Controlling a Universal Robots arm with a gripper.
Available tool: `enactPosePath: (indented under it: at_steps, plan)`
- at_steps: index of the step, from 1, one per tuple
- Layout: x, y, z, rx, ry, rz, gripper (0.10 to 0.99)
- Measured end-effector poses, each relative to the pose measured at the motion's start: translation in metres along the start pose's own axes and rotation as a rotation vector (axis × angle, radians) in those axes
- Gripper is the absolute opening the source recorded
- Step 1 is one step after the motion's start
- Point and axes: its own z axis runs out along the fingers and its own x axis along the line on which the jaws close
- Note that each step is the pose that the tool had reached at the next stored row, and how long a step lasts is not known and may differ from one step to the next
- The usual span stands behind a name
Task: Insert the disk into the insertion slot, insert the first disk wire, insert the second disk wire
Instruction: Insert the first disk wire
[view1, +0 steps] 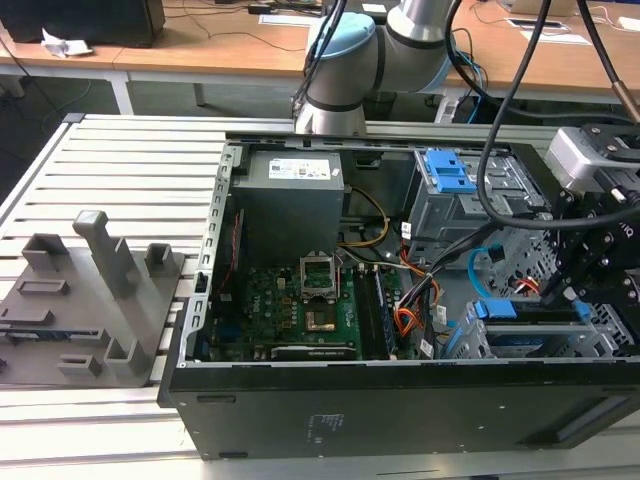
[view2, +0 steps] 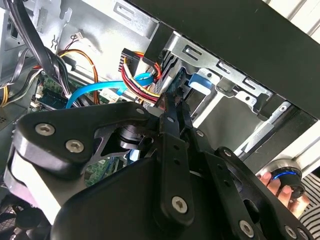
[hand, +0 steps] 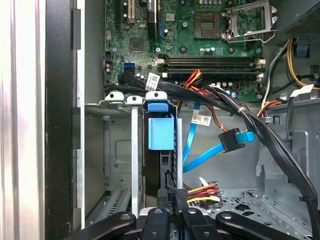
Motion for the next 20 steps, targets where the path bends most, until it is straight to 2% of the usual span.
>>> enactPosePath:
  at_steps: [3, 4, 6, 7, 11, 13, 15, 18, 19, 20]
  plan:
    - [0.0, 0.0001, 0.0011, 0.0, -0.002, 0.0, 0.173]
    - [0.0, 0.0001, 0.0002, 0.0, -0.0003, 0.0, 0.239]
    - [0.0, 0.0001, -0.0009, 0.0, -0.0002, 0.0, 0.239]
    - [0.0, 0.0002, -0.0043, 0.0, -0.0001, 0.0, 0.239]
    - [-0.0023, 0.0013, -0.028, 0.0, 0.0045, 0.0, 0.224]
    - [-0.0045, 0.0022, -0.0474, 0.0, 0.0123, 0.001, 0.106]
    - [-0.0047, 0.0024, -0.0521, 0.0, 0.013, 0.001, 0.106]
    - [-0.0047, 0.0025, -0.0523, 0.0, 0.0128, 0.001, 0.106]
    - [-0.0046, 0.0048, -0.0525, 0.0, 0.0133, 0.001, 0.106]
    - [-0.0043, 0.0124, -0.052, 0.0, 0.0129, 0.001, 0.106]
